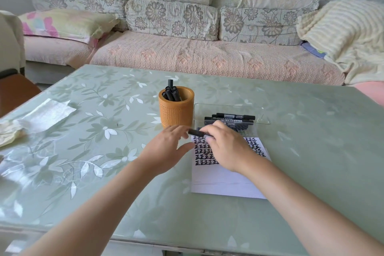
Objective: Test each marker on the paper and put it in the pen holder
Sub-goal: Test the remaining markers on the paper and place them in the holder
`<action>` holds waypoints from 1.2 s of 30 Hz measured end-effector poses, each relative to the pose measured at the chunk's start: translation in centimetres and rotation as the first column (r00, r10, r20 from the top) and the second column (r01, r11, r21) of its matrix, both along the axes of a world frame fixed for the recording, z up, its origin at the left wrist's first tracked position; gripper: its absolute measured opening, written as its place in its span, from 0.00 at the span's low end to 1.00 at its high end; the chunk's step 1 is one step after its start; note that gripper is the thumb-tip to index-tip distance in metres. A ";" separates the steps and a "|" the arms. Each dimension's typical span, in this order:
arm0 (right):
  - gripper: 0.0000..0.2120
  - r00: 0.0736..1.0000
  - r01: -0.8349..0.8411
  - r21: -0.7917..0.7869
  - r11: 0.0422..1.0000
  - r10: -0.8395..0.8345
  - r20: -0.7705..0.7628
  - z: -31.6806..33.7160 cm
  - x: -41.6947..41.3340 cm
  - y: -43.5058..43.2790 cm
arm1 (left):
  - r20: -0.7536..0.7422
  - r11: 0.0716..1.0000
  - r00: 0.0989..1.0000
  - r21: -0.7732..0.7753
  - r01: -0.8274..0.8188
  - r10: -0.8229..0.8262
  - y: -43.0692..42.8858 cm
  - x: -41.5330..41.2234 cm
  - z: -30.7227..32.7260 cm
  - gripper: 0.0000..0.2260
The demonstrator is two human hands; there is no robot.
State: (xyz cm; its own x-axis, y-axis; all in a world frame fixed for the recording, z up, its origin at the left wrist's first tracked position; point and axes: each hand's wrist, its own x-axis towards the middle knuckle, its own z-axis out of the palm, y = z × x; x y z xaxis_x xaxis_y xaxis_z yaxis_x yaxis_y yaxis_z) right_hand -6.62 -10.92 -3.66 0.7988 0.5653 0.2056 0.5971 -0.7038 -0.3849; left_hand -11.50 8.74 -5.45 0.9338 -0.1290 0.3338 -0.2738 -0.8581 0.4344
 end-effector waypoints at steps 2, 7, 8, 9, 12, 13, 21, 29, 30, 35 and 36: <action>0.11 0.999 0.044 0.108 0.993 -0.042 -0.018 0.9 0.8 0.1 | -0.063 0.998 0.998 0.068 0.000 0.004 0.3 0.2 -0.8 0.20; 0.08 0.992 0.093 0.401 0.911 -0.119 0.040 5.2 2.9 2.6 | -0.129 0.980 0.991 0.197 0.011 0.015 0.4 0.3 -1.4 0.30; 0.05 0.991 0.089 0.460 0.883 -0.125 0.048 6.2 3.4 3.3 | -0.134 0.980 0.991 0.200 0.015 0.012 0.4 0.3 -1.3 0.31; 0.04 0.989 0.090 0.515 0.853 -0.137 0.054 7.0 4.0 4.0 | -0.141 0.981 0.990 0.193 0.020 0.008 0.3 0.3 -1.3 0.32; 0.03 0.981 0.109 0.622 0.775 -0.185 0.059 8.9 6.0 6.1 | -0.154 0.981 0.988 0.187 0.052 -0.023 0.1 0.2 -1.3 0.35; 0.03 0.981 0.110 0.635 0.765 -0.188 0.056 9.2 6.5 6.7 | -0.155 0.977 0.987 0.203 0.066 -0.035 0.1 0.2 -1.4 0.35; 0.04 0.978 0.194 0.251 0.948 -0.206 0.019 6.7 7.9 9.0 | -0.154 0.949 0.985 0.292 0.122 -0.079 0.6 0.3 -1.7 0.41; 0.12 0.957 0.286 0.087 0.954 -0.289 0.025 5.3 8.1 9.5 | -0.153 0.942 0.985 0.312 0.124 -0.079 0.5 0.4 -1.5 0.39; 0.12 0.954 0.298 0.044 0.954 -0.298 0.011 5.4 8.0 9.5 | -0.150 0.941 0.986 0.316 0.124 -0.079 0.4 0.4 -1.5 0.39; 0.12 0.957 0.175 0.103 0.979 -0.145 -0.250 5.4 8.2 8.2 | -0.153 0.932 0.985 0.340 0.125 -0.076 0.5 0.5 -1.7 0.42; 0.13 0.956 0.157 0.173 0.972 -0.106 -0.274 5.7 8.0 7.6 | -0.152 0.932 0.985 0.340 0.124 -0.075 0.5 0.5 -1.7 0.41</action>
State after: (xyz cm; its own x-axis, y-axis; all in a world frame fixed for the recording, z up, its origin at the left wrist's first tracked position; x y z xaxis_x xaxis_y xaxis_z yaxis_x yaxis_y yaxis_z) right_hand 1.42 -3.37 2.05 0.9034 0.4224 0.0737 0.3650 -0.6673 -0.6493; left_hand -11.01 9.21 -7.19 0.9430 -0.3088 0.1237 -0.3256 -0.9330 0.1530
